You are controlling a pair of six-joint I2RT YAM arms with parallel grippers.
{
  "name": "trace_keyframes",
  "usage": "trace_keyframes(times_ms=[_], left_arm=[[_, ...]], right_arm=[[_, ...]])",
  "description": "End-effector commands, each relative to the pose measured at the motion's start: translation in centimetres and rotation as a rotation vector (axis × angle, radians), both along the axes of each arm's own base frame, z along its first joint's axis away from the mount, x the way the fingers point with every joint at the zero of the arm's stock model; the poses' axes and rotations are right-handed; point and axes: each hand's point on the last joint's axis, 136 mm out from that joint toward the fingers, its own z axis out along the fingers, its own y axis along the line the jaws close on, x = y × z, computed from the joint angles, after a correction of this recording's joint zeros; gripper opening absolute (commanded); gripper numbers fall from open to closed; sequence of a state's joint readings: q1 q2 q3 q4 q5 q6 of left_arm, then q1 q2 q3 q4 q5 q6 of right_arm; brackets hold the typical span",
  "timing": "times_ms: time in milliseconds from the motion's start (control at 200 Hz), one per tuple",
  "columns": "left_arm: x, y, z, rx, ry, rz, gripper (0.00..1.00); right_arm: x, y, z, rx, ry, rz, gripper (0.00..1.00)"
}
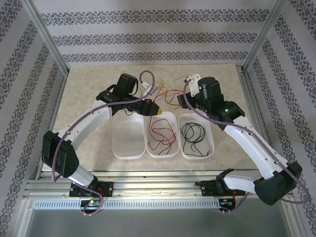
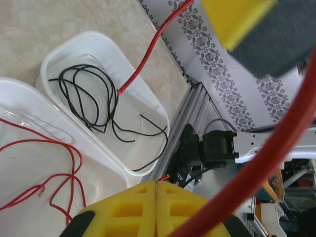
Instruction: Untangle the cables
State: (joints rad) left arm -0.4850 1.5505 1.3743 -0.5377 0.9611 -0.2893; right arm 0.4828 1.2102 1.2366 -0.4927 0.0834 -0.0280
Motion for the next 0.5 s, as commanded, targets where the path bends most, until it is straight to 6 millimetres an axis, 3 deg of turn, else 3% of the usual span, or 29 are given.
trace_keyframes(times_ms=[0, 200, 495], left_arm=[[-1.7, -0.1, 2.1, -0.032, -0.044, -0.067, 0.0], [-1.3, -0.9, 2.7, -0.091, -0.039, -0.088, 0.0], [-1.3, -1.0, 2.4, -0.082, -0.033, -0.106, 0.0]], right_arm=[[0.7, 0.7, 2.7, 0.041, -0.093, 0.052, 0.7], [-0.7, 3.7, 2.7, 0.099, -0.112, 0.211, 0.61], [-0.8, 3.9, 2.4, 0.109, -0.108, 0.216, 0.1]])
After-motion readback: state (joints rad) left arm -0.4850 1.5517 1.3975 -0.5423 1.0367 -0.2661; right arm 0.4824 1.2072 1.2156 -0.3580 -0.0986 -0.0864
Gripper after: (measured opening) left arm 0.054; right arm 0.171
